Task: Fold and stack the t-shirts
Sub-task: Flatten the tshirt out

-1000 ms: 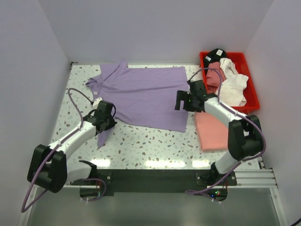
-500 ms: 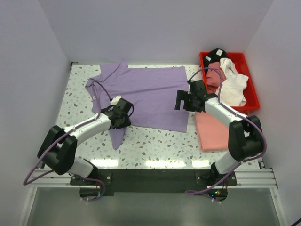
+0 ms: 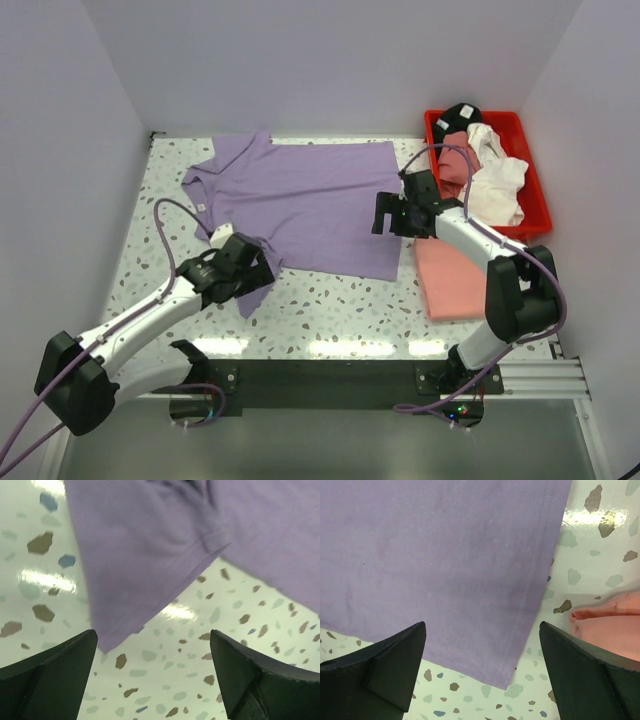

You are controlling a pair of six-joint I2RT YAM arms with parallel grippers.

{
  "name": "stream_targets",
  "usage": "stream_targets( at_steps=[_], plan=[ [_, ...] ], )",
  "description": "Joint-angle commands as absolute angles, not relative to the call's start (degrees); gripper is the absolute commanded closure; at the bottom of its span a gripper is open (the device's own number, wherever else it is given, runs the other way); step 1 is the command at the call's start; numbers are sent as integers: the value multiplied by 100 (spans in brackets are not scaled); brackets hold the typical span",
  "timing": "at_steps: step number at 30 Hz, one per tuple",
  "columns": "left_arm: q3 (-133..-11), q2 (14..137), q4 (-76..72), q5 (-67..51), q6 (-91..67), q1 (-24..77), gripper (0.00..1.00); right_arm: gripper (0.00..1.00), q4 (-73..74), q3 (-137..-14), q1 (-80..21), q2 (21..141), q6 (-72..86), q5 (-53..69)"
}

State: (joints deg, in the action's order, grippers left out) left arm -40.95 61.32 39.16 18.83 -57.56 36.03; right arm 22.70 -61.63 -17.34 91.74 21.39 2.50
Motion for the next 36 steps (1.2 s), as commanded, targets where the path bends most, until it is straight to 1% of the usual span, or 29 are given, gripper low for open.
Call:
stream_targets(
  at_steps=[1,3,6,7,12,16,19,24,26,29,32,35,36],
  plan=[
    [-3613,5942,4473,1600,-6353,3612,0,1,2259,-6161,-1740,8983,2136,202],
    [-3393,5889,4474,1512,-6442,3612,0,1,2268,-6152,-1732,8982,2136,193],
    [-3191,5897,4298,1363,-6469,3612,7,1,2250,-6144,-1740,8991,2136,211],
    [-3173,5941,4202,1336,-6460,3612,13,1,2267,-6144,-1740,9000,2136,211],
    [-3164,6213,4043,1397,-6443,3612,32,1,2267,-6117,-1740,8974,2136,167],
    [-3173,6556,4060,1476,-6460,3604,41,1,2285,-6108,-1740,8974,2136,150],
    [-3190,6688,4104,1590,-6512,3612,45,1,2294,-6108,-1731,8982,2136,123],
    [-3182,6838,4122,1828,-6592,3604,49,1,2294,-6108,-1740,8974,2127,114],
    [-3182,6960,4052,1854,-6566,3604,51,1,2285,-6108,-1740,8982,2136,123],
    [-3199,7154,3999,1872,-6530,3604,57,1,2294,-6091,-1740,8974,2127,114],
    [-3190,7286,3911,1846,-6478,3604,60,1,2294,-6091,-1740,8982,2127,79],
    [-3173,7356,3779,1767,-6381,3604,66,1,2294,-6100,-1740,8991,2118,79],
    [-3155,7365,3744,1749,-6355,3604,71,1,2294,-6100,-1740,8991,2127,79]
  ],
)
